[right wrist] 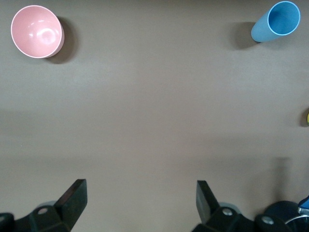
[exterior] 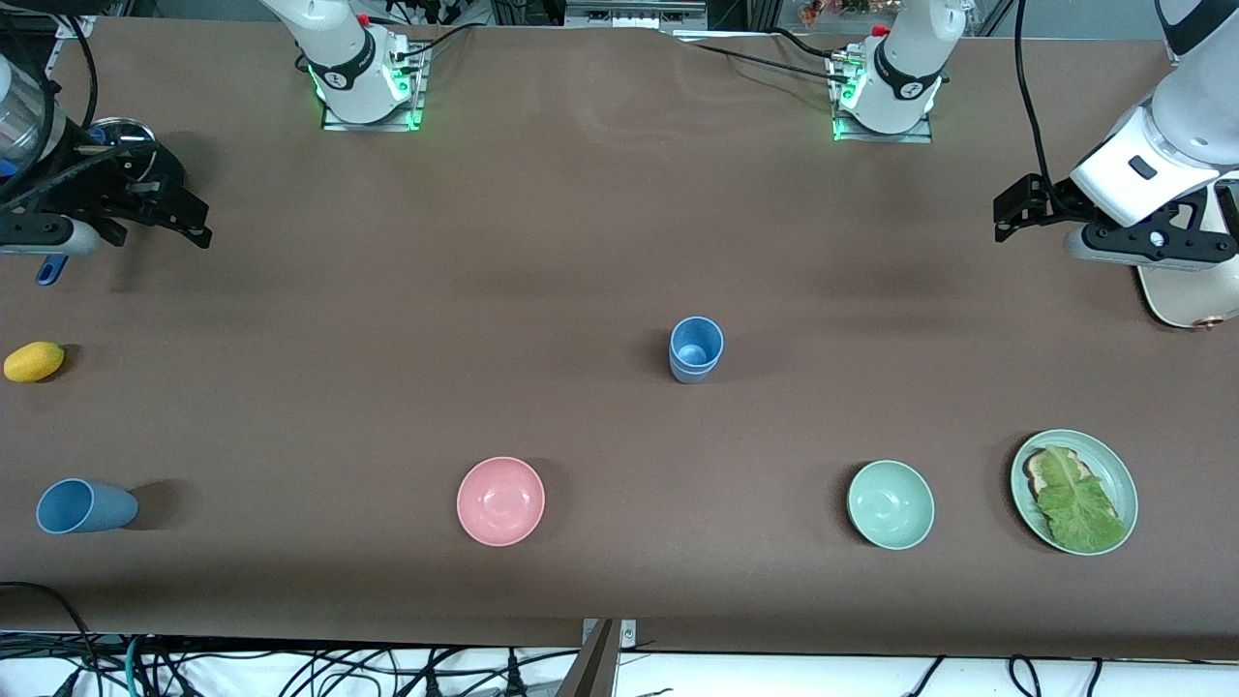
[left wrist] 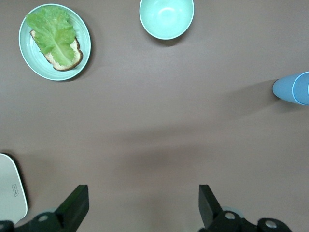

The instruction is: Stack blue cups with both arms

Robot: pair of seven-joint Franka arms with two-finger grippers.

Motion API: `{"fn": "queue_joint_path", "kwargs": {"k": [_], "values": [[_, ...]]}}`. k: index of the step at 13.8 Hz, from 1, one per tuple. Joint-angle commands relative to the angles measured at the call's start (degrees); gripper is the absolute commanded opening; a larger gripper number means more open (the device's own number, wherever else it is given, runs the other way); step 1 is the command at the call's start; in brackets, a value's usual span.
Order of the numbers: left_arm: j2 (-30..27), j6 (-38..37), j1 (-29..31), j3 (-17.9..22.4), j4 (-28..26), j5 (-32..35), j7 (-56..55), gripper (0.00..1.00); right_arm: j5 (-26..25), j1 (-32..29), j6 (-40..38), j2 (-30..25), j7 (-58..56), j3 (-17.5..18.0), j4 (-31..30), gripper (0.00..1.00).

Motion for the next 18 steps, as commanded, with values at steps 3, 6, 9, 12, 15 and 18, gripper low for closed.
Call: {"fn": "queue_joint_path", "kwargs": {"k": [3,6,9,12,15,18], "values": [[0.5,-0.2,0.4,-0.1,1.3,-0.5,0.8,1.00,-0.1,-1.0,-2.5,-1.0,0.0,0.8,0.4,1.00],[0.5,-0.1,0.4,-0.1,1.2,-0.5,0.7,1.00,-0.1,-1.2,-2.8,-0.9,0.0,0.4,0.5,1.00],[0.5,-0.1,0.4,-0.1,1.3,-0.4,0.7,1.00,-0.4,-1.6,-2.7,-0.4,0.0,0.2,0.6,1.00],[0.5,-0.2,0.4,-0.1,1.2,-0.5,0.7,1.00,-0.1,-1.5,-2.9,0.8,-0.3,-1.8,1.4,1.00],[0.5,-0.2,0.4,-0.1,1.2,-0.5,0.7,1.00,-0.1,-1.5,-3.0,0.9,-0.3,-1.8,1.3,1.00],[0.5,-0.2,0.4,-0.1,1.2,-0.5,0.7,1.00,-0.2,-1.5,-2.9,0.9,-0.6,-1.8,1.3,1.00]]}}
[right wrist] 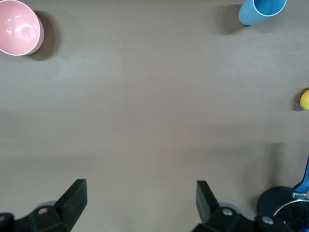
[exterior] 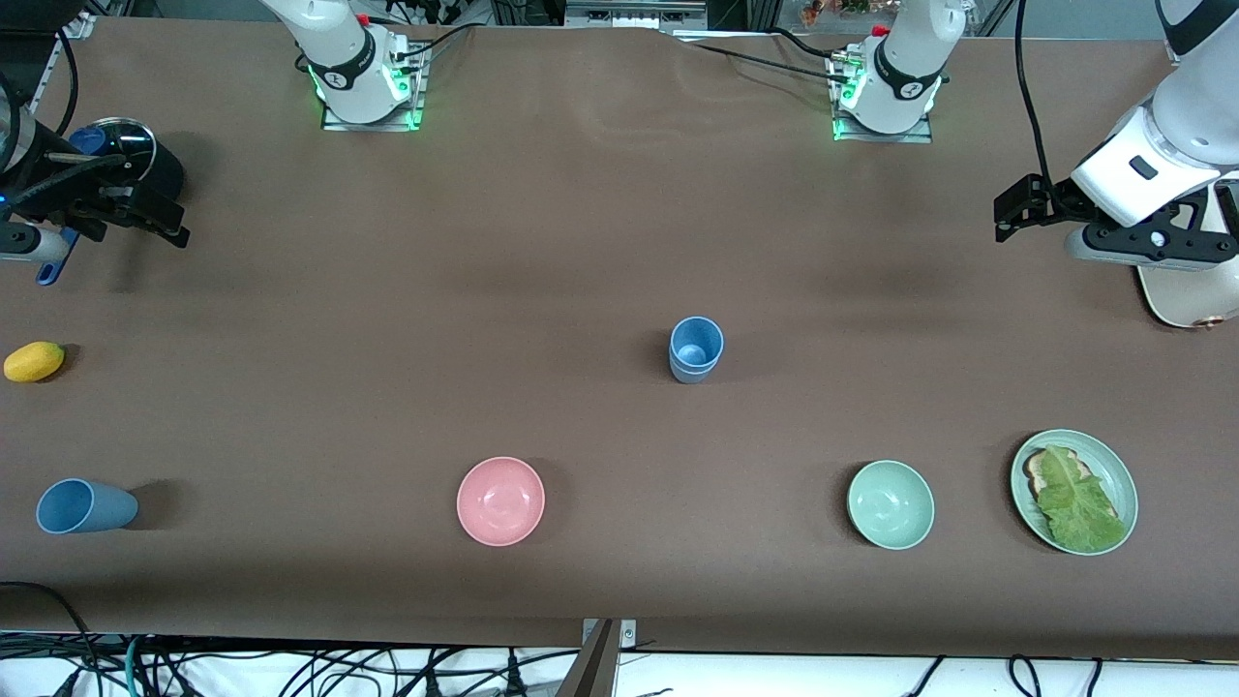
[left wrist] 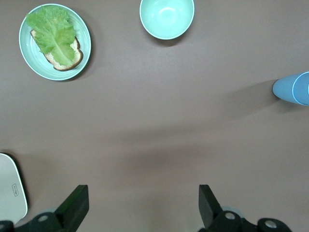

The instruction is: Stack blue cups with both arms

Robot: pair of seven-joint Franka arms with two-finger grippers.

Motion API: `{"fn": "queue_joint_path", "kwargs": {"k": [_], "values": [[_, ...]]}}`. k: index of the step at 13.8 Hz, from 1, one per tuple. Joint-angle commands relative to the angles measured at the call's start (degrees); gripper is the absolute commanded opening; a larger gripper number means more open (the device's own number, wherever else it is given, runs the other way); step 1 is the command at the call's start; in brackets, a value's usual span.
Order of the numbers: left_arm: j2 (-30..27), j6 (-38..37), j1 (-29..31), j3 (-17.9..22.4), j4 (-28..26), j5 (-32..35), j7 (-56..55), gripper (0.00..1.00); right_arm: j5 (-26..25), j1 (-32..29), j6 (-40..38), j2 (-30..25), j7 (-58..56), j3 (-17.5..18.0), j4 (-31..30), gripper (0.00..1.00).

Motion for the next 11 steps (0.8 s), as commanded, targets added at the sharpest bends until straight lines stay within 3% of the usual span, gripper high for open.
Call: {"fn": "queue_joint_path", "kwargs": {"k": [1,11], "values": [[0.5,-0.2,0.4,-0.1,1.2,-0.5,0.7,1.00,-0.2,-0.2,-1.0,0.4,-0.5,0.3,1.3,1.00],[0.5,-0.2,0.4,-0.1,1.2,-0.5,0.7,1.00,-0.1,0.0,-1.0,0.4,-0.3,0.5,1.5,1.00]]}}
